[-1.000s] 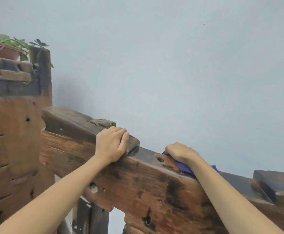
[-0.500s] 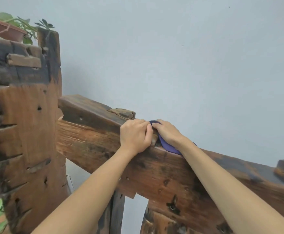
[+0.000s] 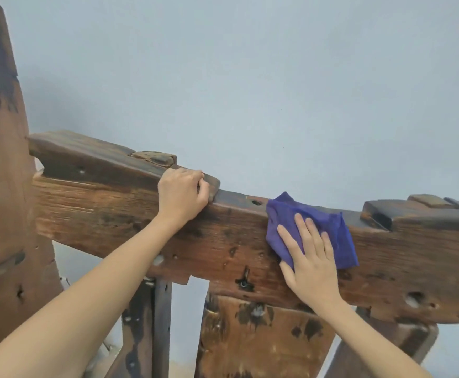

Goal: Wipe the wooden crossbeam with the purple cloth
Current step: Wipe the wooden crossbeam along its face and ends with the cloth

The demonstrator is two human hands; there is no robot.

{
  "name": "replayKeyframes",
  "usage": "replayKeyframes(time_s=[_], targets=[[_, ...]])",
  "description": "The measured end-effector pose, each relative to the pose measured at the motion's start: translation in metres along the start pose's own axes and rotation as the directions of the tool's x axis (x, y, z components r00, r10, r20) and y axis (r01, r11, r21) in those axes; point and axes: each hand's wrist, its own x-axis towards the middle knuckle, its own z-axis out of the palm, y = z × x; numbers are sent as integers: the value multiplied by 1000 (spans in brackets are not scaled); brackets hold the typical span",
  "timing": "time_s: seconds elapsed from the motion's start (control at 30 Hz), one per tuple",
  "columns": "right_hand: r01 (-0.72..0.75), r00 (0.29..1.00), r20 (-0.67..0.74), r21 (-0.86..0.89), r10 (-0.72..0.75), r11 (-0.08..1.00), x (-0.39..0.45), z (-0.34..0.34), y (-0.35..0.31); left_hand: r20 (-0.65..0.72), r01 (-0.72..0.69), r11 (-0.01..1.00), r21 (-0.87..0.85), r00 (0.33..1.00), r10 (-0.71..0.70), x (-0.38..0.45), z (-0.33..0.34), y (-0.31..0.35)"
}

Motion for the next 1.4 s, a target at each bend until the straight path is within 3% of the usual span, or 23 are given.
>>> replayKeyframes(time_s=[0.07, 0.13, 0.2, 0.23, 0.3, 0.33, 0.4, 0.47, 0.6, 0.67, 0.73, 0.83, 0.97, 1.1, 1.17, 1.23, 1.27, 1.33, 1.37, 1.4], targets=[[-167, 985, -24, 75, 169, 983, -22, 20, -22, -5, 61, 998, 8, 998, -61, -6, 5, 11], [-405, 909, -21, 195, 417, 893, -17, 37, -68, -44, 108, 994, 13, 993, -107, -11, 9, 22], [-514, 847, 20, 289, 532, 808, -3, 50, -122, -79, 103, 995, 16, 992, -101, -13, 11, 22], [-477, 873, 49, 298, 485, 827, 2, 55, -146, -98, 74, 997, 16, 993, -73, -13, 13, 18], [-162, 984, 121, 270, 134, 949, 2, 64, -170, -135, -4, 1000, 26, 991, 8, -14, 15, 7], [59, 982, 160, 261, -104, 964, 1, 65, -169, -143, -46, 998, 40, 988, 51, -14, 15, 1], [399, 865, 219, 245, -451, 884, 6, 64, -154, -144, -103, 991, 81, 983, 114, -13, 17, -6], [490, 786, 270, 274, -556, 827, 10, 63, -130, -149, -130, 986, 107, 978, 145, -10, 19, -8], [492, 804, 243, 241, -542, 837, 6, 36, -52, -197, -141, 983, 119, 967, 162, -9, 25, -16], [454, 842, 248, 152, -479, 878, -6, 10, 5, -195, -107, 988, 108, 973, 126, -12, 25, -9], [370, 897, 252, 24, -364, 929, -22, -11, 63, -157, 26, 993, 113, 988, -8, -14, 20, 8], [192, 962, 225, -165, -153, 967, -49, -37, 137, 26, 163, 973, 164, 985, -170, -14, 11, 56], [-68, 970, 209, -245, 121, 967, -71, -64, 198, 300, -44, 999, -11, 953, 45, -32, 20, 164], [-176, 964, 149, -256, 219, 951, -86, -88, 248, 359, -179, 949, -258, 894, 266, -29, 31, 281], [-268, 957, 60, -190, 284, 944, -90, -100, 275, 400, -167, 914, -370, 859, 319, -22, 35, 328], [-316, 949, -11, -103, 317, 943, -92, -112, 300, 464, -15, 908, -418, 856, 227, -16, 43, 360], [-328, 945, -31, -80, 326, 941, -93, -118, 315, 473, 62, 912, -406, 868, 151, -16, 46, 372], [-372, 925, -84, -18, 370, 928, -91, -125, 340, 338, 27, 951, -307, 937, 82, -21, 53, 374], [-446, 886, -126, 39, 447, 894, -90, -127, 354, 249, -41, 963, -268, 962, 110, -27, 55, 372], [-557, 800, -174, 136, 574, 819, -89, -126, 366, 178, -105, 964, -244, 972, 151, -32, 57, 370]])
